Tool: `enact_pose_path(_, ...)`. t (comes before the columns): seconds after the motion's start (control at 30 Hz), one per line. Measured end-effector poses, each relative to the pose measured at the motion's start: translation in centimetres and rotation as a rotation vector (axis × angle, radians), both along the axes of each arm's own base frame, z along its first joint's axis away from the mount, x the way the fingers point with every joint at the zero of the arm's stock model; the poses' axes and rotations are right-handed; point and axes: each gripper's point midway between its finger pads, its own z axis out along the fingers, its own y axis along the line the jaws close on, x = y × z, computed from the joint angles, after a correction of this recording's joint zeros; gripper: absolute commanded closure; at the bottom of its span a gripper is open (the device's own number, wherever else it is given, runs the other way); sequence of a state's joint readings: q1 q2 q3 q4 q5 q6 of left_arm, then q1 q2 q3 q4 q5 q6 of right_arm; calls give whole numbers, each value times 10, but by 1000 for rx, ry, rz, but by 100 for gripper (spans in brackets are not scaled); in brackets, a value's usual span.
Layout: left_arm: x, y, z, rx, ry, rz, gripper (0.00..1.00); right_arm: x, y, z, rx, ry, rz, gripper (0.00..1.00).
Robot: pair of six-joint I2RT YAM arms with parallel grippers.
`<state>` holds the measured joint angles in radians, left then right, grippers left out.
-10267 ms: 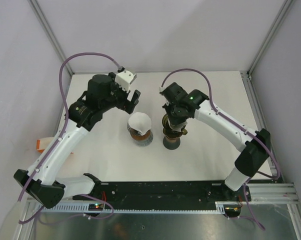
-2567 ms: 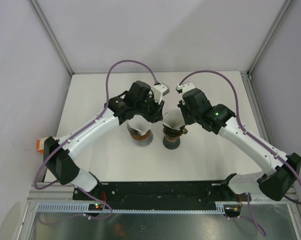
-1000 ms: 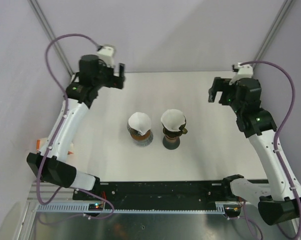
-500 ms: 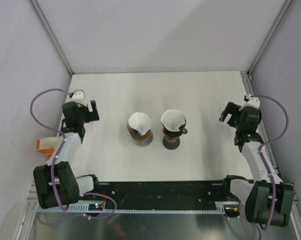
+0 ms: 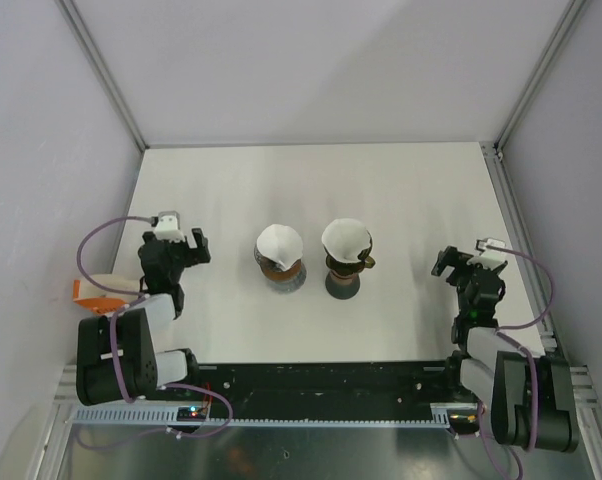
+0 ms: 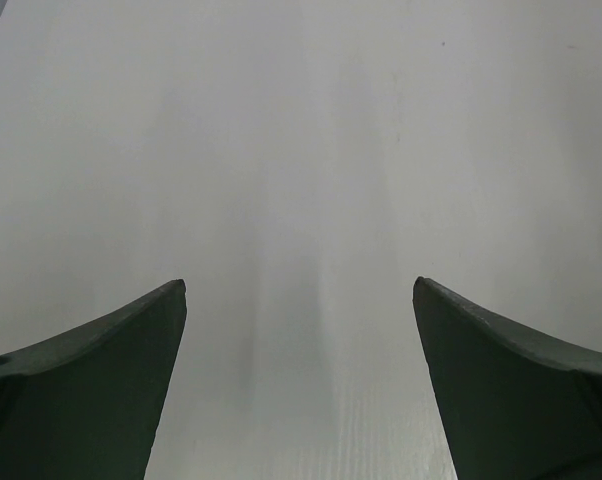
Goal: Place the coffee filter in the dripper
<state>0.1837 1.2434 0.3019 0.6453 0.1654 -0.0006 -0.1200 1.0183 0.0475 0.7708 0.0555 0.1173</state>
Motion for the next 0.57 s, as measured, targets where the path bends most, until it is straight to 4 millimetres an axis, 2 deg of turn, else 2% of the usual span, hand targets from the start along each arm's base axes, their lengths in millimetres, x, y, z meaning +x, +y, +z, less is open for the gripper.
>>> enact_pose_path(0.1,0,2,-2,-1,-19,16,0,9,6,14,-26,-69,27,1)
enact_pose_path(0.2,5,6,8,4,-66,38,0,19,16,19,-50,-110,67,1)
enact_pose_path(0.3,8,6,16,7,-100,53,0,25,28,7,-75,-96,114,1)
enact_pose_path(0.33,8,5,17,10,-107,54,0,26,33,-3,-85,-69,133,1)
enact_pose_path(0.37,8,-3,19,15,-122,42,0,22,45,-26,-112,6,183,1)
enact_pose_path(0.57,10,-16,23,21,-141,14,0,26,43,-14,-129,-40,179,1)
